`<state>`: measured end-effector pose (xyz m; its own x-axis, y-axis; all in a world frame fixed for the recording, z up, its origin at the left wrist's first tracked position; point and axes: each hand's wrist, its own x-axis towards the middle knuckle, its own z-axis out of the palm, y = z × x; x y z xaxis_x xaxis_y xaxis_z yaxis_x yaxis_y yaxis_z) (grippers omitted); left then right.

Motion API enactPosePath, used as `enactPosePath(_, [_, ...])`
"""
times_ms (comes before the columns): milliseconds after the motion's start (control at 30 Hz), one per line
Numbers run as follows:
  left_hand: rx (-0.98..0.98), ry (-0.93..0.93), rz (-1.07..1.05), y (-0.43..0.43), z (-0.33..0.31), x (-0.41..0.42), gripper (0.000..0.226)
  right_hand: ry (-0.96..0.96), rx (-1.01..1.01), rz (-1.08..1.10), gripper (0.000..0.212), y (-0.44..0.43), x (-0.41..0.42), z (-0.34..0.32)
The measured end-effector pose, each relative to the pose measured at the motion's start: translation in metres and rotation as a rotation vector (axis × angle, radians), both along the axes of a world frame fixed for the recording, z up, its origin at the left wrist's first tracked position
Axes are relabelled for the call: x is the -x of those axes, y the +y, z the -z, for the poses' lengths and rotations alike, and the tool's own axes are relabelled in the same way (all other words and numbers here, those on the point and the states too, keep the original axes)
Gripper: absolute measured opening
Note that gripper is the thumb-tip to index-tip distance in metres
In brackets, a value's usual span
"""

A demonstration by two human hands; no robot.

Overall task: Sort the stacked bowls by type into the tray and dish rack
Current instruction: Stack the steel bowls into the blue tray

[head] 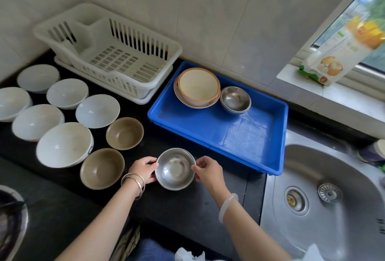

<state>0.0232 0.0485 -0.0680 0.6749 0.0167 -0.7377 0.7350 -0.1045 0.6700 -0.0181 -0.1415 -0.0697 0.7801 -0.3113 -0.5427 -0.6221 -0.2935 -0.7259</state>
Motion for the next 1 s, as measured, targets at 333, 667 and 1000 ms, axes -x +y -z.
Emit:
enactPosePath(333, [-0.007, -0.01, -0.003, -0.002, -0.011, -0.003, 0.017, 0.026, -0.259, 0.059, 0.021, -0.001, -0.001, 0.002])
enactPosePath(667, [0.119, -0.162, 0.022, -0.052, -0.058, -0.057, 0.014, -0.154, -0.285, 0.176, 0.011, -0.054, -0.045, -0.051])
enactPosePath(1000, [0.074, -0.341, 0.143, -0.166, -0.064, -0.126, 0.033, -0.269, -0.214, 0.381, 0.016, -0.141, -0.11, -0.077])
